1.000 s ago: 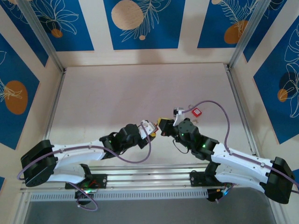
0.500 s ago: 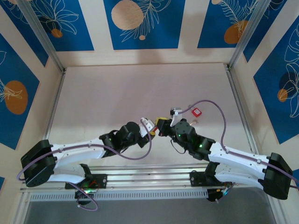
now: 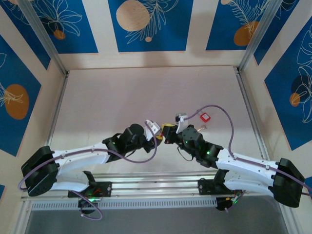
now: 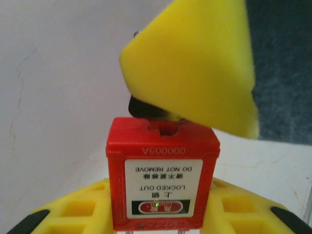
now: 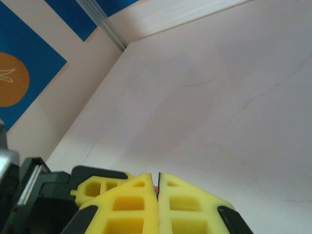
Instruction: Unlock with the key
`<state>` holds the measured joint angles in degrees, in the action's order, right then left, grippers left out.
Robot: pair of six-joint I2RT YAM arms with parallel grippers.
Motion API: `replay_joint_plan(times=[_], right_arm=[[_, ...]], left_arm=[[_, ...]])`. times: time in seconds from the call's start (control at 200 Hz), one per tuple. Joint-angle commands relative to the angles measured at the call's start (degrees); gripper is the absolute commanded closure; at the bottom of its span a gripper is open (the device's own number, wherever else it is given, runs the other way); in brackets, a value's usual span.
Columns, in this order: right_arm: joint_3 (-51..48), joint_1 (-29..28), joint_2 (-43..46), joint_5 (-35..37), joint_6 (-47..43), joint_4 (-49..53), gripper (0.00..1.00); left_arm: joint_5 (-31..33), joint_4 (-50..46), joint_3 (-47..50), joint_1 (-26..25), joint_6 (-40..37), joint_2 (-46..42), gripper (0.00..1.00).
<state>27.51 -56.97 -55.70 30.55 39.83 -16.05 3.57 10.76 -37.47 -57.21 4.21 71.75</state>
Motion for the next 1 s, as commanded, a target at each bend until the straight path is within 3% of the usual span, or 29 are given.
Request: replay_joint_plan(times=[0.0,0.395,0.615,0.85,0.99], right_arm=[[-0.9,-1.4,-2.0,-7.5,-0.1,2.8,1.0],[-0.4,-0.9,-2.7,-9.8,1.3,4.2,1.0],[0.8,5.2,5.3,-15.1,3.1,9.1,0.78],[4.6,15.7,14.2,-27.2,1.2,16.2,0.6],[6.9,20.1,17.3,-29.5,-0.8,21.3,0.52]], left_arm=[[-1.7,9.1,-4.6,1.2,0.5,-1.7,0.79],[-1.7,6.5,-7.3,1.7,-2.7,-0.4,0.79],[2.5,1.4,-6.9,1.8,-6.4,0.5,0.79],[8.3,-5.5,-8.5,1.8,-10.7,1.7,0.79],[10.4,-9.4,-11.4,1.8,-13.0,3.4,0.79]])
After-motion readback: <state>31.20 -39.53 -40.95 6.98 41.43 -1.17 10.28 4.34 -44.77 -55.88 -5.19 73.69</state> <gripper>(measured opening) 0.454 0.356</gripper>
